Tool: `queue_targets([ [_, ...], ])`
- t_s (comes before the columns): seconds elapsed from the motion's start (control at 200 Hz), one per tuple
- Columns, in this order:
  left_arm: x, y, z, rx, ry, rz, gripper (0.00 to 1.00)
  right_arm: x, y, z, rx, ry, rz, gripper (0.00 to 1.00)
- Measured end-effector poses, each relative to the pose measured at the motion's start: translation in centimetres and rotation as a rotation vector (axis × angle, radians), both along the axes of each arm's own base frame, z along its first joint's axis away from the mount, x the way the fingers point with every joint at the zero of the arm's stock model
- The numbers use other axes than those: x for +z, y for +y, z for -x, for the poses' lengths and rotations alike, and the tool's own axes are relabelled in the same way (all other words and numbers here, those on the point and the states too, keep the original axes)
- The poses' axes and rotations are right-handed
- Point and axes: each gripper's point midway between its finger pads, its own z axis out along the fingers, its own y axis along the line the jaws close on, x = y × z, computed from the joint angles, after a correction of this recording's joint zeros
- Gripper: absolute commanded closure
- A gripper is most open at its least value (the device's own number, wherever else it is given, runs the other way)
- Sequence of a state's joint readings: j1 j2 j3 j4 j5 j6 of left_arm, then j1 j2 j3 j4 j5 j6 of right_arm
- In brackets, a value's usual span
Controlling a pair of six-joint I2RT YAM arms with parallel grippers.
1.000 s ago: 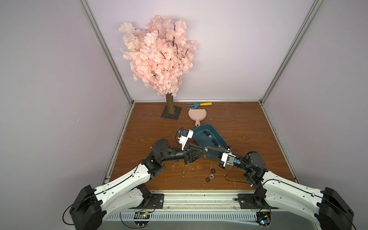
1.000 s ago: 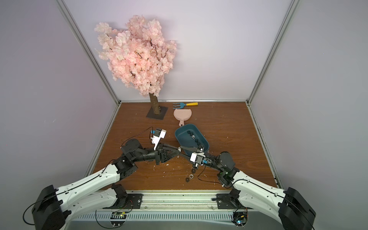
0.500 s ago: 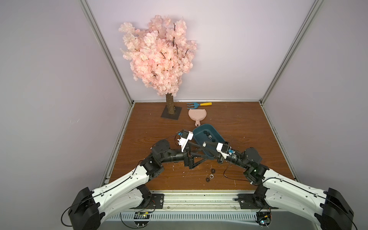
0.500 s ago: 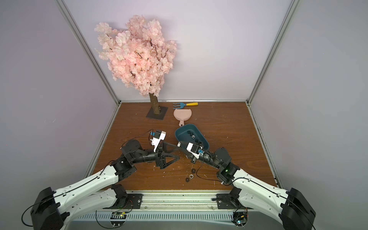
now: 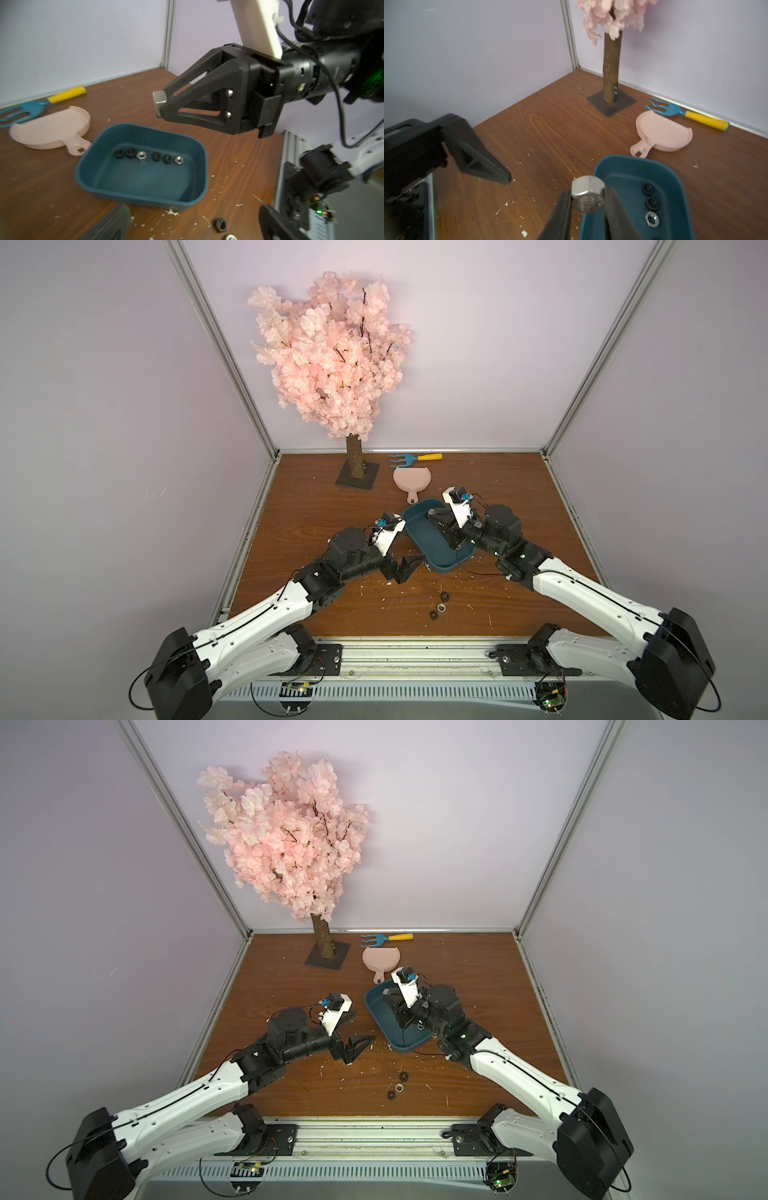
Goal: Put the nuts on the desktop into the storage box
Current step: Place the nut in the storage box.
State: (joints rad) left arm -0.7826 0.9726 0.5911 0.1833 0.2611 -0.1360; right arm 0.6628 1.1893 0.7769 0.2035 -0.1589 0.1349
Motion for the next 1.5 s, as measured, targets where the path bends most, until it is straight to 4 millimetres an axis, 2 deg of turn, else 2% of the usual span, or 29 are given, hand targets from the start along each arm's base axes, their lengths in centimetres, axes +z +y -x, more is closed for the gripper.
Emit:
queue_targets([
  [0.19,-2.0,0.3,-1.1,-0.032,-0.203,-0.202,0.00,-4.3,0.7,-2.4,-0.052,0.184,0.111,0.80],
  [0.375,-5.3,0.0,-3.2,-0.022,-0.228,-0.372,0.00,-7.9,1.2,-4.1,-0.104,0.310,0.195,0.82],
  [0.641,-7.0,-0.5,-5.3,0.043,-0.206,-0.396,0.00,-11.5,1.7,-6.6,-0.219,0.457,0.253,0.82],
  [0.976,-9.9,-1.2,-6.1,0.058,-0.133,-0.403,0.00,-15.9,1.6,-8.1,-0.324,0.559,0.296,0.78],
  [1.171,-11.2,-1.5,-6.4,0.063,-0.091,-0.412,0.00,-17.6,1.6,-8.9,-0.362,0.577,0.319,0.79],
  [1.501,-11.1,-1.7,-6.6,0.071,-0.077,-0.399,0.00,-18.5,2.0,-10.9,-0.406,0.560,0.335,0.76],
])
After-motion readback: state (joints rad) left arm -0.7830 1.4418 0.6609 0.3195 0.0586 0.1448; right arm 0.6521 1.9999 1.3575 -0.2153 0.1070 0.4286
